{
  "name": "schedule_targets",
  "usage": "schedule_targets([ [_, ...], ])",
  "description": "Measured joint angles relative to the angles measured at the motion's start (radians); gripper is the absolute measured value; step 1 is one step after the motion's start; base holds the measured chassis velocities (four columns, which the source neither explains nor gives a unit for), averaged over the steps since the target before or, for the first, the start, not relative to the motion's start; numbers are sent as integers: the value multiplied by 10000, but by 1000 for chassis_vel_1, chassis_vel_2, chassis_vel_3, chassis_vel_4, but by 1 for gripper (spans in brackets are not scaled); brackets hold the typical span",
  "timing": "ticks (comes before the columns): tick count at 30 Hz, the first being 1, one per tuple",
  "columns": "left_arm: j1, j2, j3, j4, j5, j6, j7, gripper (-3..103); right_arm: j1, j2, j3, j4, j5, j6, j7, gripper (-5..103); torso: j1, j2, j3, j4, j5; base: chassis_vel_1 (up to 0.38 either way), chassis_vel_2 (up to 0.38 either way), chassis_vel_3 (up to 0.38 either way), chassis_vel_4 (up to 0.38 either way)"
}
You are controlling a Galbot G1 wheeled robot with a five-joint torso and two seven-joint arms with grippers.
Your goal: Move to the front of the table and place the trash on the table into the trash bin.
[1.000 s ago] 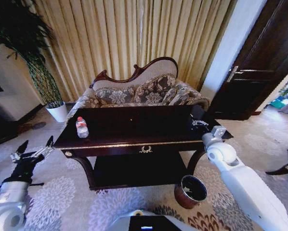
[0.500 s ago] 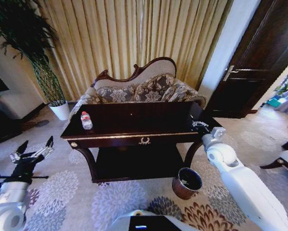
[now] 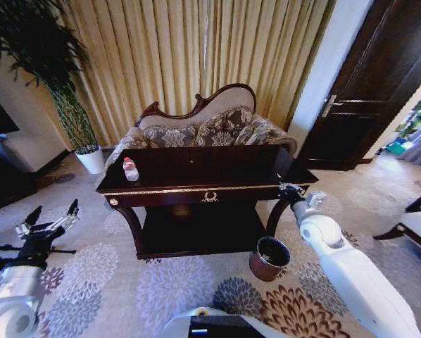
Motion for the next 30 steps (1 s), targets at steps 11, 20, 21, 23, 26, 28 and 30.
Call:
schedule_targets([
  [11, -2, -36, -7, 75, 8, -25, 17, 100, -323, 610, -323, -2557, -1137, 355, -1062, 0, 4, -4, 3, -1, 3, 0, 0, 0, 0],
  [20, -50, -80, 16, 135, 30, -29, 6, 100, 10, 1359, -936, -4776, -1689, 496, -1515, 0, 4, -4, 3, -1, 2, 0, 0, 0, 0],
  [21, -33, -85, 16, 132, 33, -29, 6, 100, 195, 1497, -1052, -5237, -1799, 527, -1521, 0, 4, -4, 3, 0, 2, 0, 0, 0, 0],
  [23, -10, -87, 9, 130, 35, -29, 7, 100, 356, 1582, -1143, -5601, -1884, 560, -1526, 0, 4, -4, 2, 0, 2, 0, 0, 0, 0],
  [26, 63, -93, -41, 126, 36, -62, 7, 100, 860, 1810, -1307, -6640, -2336, 733, -1555, 0, 4, -3, 2, 1, 1, 0, 0, 0, 0],
  [28, 105, -94, -71, 124, 37, -127, 11, 100, 1095, 1911, -1352, -7185, -2606, 890, -1606, 0, 3, -3, 2, 4, 1, 0, 0, 0, 0],
  [30, 172, -100, -153, 124, 32, -172, 19, 100, 1412, 2029, -1380, -8058, -2879, 1009, -1693, 0, 4, -3, 2, 1, 2, 0, 0, 0, 0],
])
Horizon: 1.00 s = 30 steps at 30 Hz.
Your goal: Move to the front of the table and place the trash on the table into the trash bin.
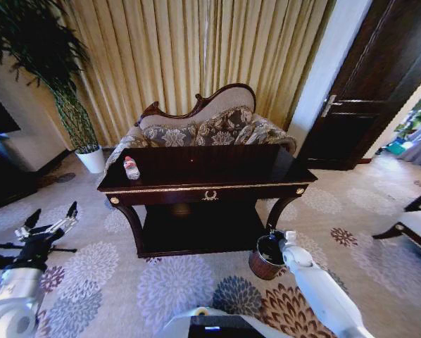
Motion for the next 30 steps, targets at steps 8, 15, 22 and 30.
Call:
schedule_targets([
  [8, 58, -36, -86, 33, -9, -39, 53, 100, 292, 50, 7, -1155, -459, 264, -14, 0, -2, 1, -1, -1, -1, 0, 0, 0, 0],
  [15, 28, -45, -62, -10, -9, -39, 54, 100, 239, 47, 56, -1285, -618, 421, -45, 0, -1, 1, -1, -2, -1, 0, 0, 0, 0],
  [22, 61, -52, -91, -10, -19, -47, 127, 100, 135, 32, 94, -1179, -616, 422, -80, 7, -1, 1, -1, -2, 0, 0, 0, 0, 0],
  [30, 82, -73, -96, -3, -22, -115, 127, 100, 89, 11, 143, -1132, -583, 459, -122, 33, -2, 1, -1, -2, -1, 0, 0, 0, 0],
])
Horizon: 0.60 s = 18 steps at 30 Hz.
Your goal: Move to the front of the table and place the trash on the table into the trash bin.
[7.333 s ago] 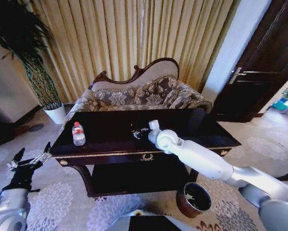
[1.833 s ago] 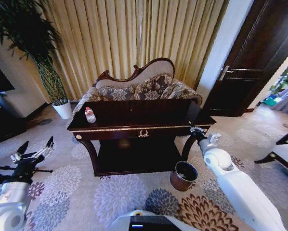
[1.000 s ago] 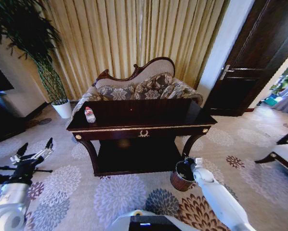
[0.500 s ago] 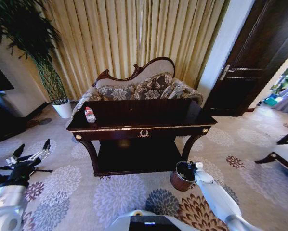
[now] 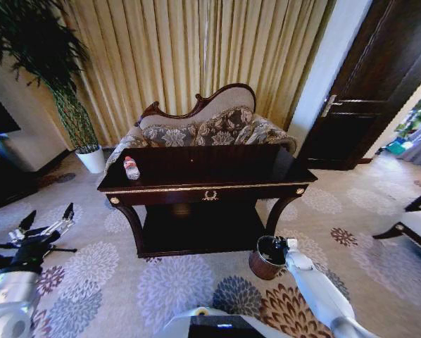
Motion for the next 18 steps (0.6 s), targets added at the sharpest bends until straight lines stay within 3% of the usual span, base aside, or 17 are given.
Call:
schedule_targets([
  [1, 7, -1, -7, -2, -5, -1, -3, 100, -9, -3, 8, 17, 8, 19, -1, 33, 0, 0, 0, 0, 0, 0, 0, 0, 0],
  [2, 12, -2, -17, -4, -11, -3, -9, 100, -24, -7, 13, 56, 17, 36, -1, 44, 1, 0, 0, 0, 0, 0, 0, 0, 0],
  [5, 14, -3, -24, -4, -15, -4, -14, 100, -39, -12, 18, 115, 31, 41, -1, 50, 1, 0, 0, 0, 1, 0, 0, 0, 0],
  [7, 20, -3, -38, -4, -22, -7, -16, 100, -60, -12, 41, 208, 57, 43, -2, 61, 0, 0, 0, 0, 0, 0, 0, 0, 0],
  [11, 25, -7, -50, -3, -28, -9, -18, 100, -95, -13, 67, 307, 87, 43, -2, 71, 0, 0, 0, 0, 0, 0, 0, 0, 0],
  [14, 26, -21, -51, -4, -29, -11, -18, 100, -121, -13, 98, 375, 164, 43, -2, 88, 0, 0, 0, 0, 0, 0, 0, 0, 0],
  [18, 30, -29, -51, -14, -29, -12, -18, 100, -141, -23, 113, 390, 202, 43, -2, 97, 0, 0, 0, 0, 0, 0, 0, 0, 0],
])
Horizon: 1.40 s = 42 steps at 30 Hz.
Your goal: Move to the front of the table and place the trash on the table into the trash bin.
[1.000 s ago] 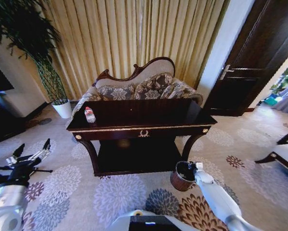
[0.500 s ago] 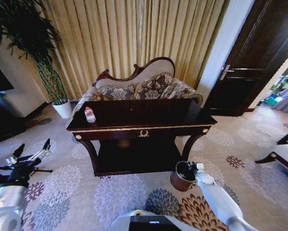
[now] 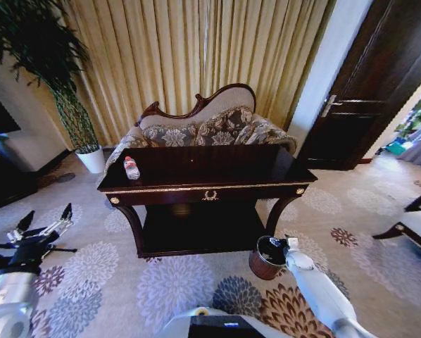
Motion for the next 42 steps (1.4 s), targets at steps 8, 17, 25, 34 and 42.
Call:
schedule_targets([
  [8, 1, -5, 11, -22, -4, 0, 0, 100, -1, -48, 16, 0, 52, -15, -10, 100, 0, 0, 0, 0, 0, 0, 0, 0, 0],
  [17, 4, -28, 24, -30, 0, 0, 0, 100, 24, -58, 25, 23, 96, -43, -11, 100, 0, 0, 0, 0, 0, 0, 0, 0, 0],
  [25, -7, -11, 25, -100, 7, 2, -26, 100, -419, -193, 605, 1339, 1153, -595, -122, 100, 0, 0, 0, -1, 1, 0, 0, 0, 0],
  [34, -46, -38, 69, -101, 9, 11, -44, 100, -1262, -418, 1963, 3650, 1617, -627, -190, 100, 0, 0, 0, -2, 0, 0, 0, 0, 0],
  [42, -166, 29, 237, -220, 18, 138, -210, 100, -1910, -657, 2973, 7644, 2613, -1201, 2, 100, 0, 1, 0, 2, -4, 0, 0, 0, 0],
])
